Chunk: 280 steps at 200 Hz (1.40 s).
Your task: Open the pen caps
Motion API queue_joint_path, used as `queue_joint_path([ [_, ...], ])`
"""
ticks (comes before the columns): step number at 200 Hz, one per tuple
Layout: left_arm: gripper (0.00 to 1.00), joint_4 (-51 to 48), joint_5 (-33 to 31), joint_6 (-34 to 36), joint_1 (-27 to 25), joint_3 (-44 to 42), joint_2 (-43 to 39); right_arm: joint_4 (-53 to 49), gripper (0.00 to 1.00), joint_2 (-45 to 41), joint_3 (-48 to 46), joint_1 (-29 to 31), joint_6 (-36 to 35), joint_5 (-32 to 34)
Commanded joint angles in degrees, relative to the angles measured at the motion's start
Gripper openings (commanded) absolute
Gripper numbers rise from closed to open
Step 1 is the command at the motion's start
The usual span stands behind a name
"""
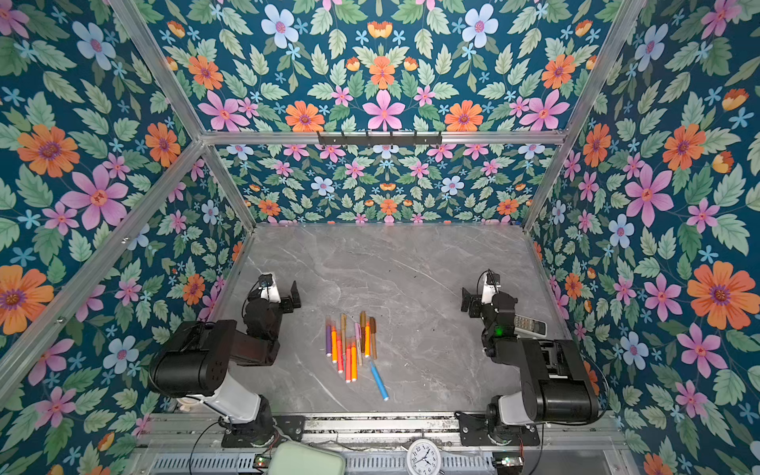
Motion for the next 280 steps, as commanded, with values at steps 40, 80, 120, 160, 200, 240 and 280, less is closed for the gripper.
queue_joint_path([
  [40,1.0,-0.7,-1.1,-1.1,0.0,0.4,0.1,0.8,0.99,0.1,-0.2,0.2,-0.1,0.4],
  [80,1.0,-0.5,-1.4,-0.9,0.0,0.2,0.1,0.8,0.99,0.1,-0.2,0.3,-0.1,0.4],
  [120,1.0,-0.4,-1.6,-0.9,0.0,0.2,0.1,0.7,0.99,0.1,-0.1,0.2,-0.1,0.4],
  [160,1.0,-0.4,-1.6,-0.9,0.0,0.2,0.1,0.7,0.99,0.1,-0.1,0.3,-0.1,0.4],
  [200,1.0,-0.4,-1.4,-0.8,0.0,0.2,0.1,0.6,0.99,0.1,0.0,0.3,0.0,0.4],
  [240,1.0,-0.6,-1.4,-1.0,0.0,0.4,0.2,-0.7,0.99,0.1,0.6,-0.2,2.2,4.1],
  [280,1.0,-1.2,-6.7,-1.2,-0.9,0.1,-2.0,1.2,0.99,-1.2,0.1,2.0,0.7,7.4],
])
